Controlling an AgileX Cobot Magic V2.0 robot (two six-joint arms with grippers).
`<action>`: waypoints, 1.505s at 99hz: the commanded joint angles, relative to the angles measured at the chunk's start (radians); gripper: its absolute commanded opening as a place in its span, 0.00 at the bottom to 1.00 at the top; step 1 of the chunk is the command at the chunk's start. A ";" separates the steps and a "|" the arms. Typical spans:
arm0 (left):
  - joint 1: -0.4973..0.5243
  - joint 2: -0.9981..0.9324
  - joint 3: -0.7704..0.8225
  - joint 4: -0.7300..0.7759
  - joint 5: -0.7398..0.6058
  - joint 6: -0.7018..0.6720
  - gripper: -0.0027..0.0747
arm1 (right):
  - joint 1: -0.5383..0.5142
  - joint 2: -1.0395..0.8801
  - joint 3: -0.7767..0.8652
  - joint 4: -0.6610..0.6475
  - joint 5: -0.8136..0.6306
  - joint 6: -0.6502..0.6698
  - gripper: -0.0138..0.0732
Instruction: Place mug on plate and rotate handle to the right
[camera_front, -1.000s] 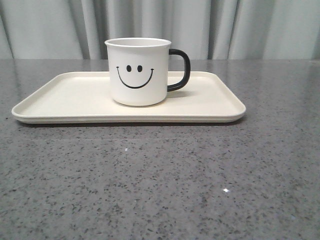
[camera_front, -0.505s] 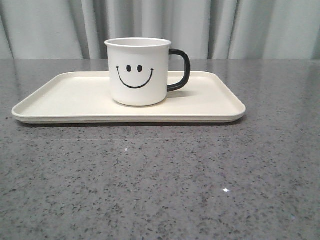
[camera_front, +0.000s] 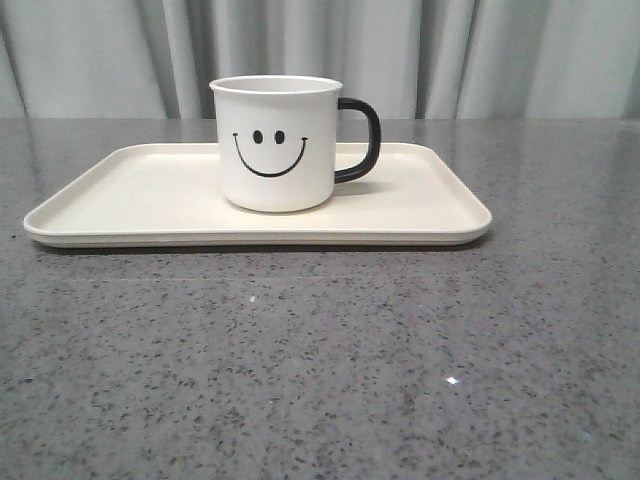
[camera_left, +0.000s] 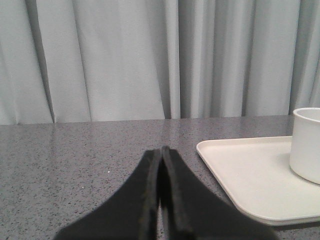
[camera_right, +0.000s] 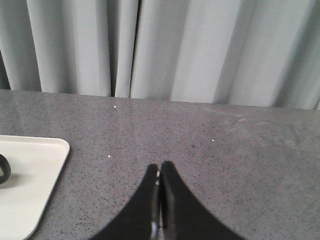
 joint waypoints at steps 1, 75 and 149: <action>0.001 -0.031 0.010 -0.003 -0.084 -0.002 0.01 | -0.003 0.010 -0.025 0.005 -0.074 -0.001 0.09; 0.001 -0.031 0.010 -0.003 -0.084 -0.002 0.01 | 0.169 -0.299 0.495 -0.002 -0.427 -0.001 0.09; 0.001 -0.031 0.010 -0.003 -0.084 -0.002 0.01 | 0.168 -0.463 0.851 -0.001 -0.583 -0.001 0.09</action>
